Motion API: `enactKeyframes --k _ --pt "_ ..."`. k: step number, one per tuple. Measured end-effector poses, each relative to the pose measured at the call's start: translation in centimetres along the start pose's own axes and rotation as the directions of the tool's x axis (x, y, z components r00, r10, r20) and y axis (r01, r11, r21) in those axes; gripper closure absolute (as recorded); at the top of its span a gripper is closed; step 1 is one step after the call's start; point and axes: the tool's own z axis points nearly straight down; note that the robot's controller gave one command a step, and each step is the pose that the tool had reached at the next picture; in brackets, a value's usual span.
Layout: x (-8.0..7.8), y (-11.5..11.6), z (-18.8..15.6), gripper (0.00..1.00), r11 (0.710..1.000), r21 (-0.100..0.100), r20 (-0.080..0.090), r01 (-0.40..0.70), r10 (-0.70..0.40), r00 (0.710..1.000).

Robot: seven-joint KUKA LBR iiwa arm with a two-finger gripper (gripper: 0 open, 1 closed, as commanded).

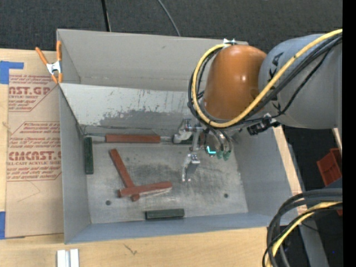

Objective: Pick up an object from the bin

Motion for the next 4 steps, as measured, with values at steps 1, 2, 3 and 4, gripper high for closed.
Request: enactKeyframes --k 1,2,3,4 --pt "-0.2 0.0 -0.4 0.00 1.000 0.000 0.007 0.000 0.000 1.000" --pt "1.6 -0.2 10.7 1.00 0.985 0.002 0.011 0.172 -0.172 0.985" --pt "1.6 -0.2 10.7 1.00 0.985 0.002 0.011 0.172 -0.172 0.985" --pt "2.0 -0.3 6.5 1.00 0.984 0.001 0.000 0.177 -0.177 0.984"
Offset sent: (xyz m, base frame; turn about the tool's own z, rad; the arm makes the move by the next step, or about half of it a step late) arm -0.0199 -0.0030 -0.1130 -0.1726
